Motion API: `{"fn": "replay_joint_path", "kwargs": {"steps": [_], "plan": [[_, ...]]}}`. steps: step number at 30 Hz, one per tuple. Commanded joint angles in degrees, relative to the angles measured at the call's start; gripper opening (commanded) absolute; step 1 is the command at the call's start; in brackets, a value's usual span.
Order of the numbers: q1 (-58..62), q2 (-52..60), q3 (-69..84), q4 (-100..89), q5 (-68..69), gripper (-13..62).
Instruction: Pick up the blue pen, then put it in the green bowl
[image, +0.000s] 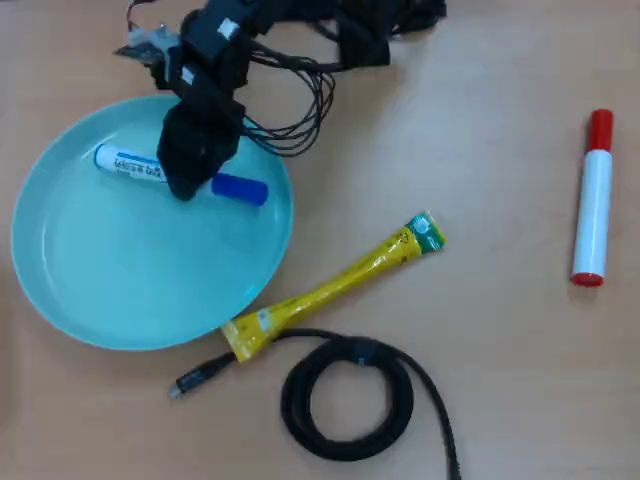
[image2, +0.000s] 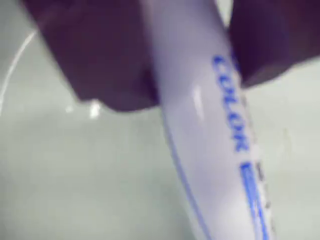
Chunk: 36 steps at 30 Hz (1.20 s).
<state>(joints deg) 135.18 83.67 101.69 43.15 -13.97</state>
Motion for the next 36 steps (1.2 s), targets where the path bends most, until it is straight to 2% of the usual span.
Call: {"fn": "replay_joint_path", "kwargs": {"steps": [1, 8, 11, 19, 28, 36], "plan": [[1.0, 0.7, -1.3, -3.8, -0.5, 21.4], [1.0, 0.8, -1.0, -3.5, -0.4, 49.2], [0.9, 1.0, -0.4, -3.4, -0.3, 57.0], [-4.5, 1.9, 3.4, -2.5, 0.2, 57.7], [-25.2, 15.9, 6.6, -2.4, 0.7, 57.8], [-29.8, 27.0, 17.4, -2.8, 4.4, 57.8]]}}
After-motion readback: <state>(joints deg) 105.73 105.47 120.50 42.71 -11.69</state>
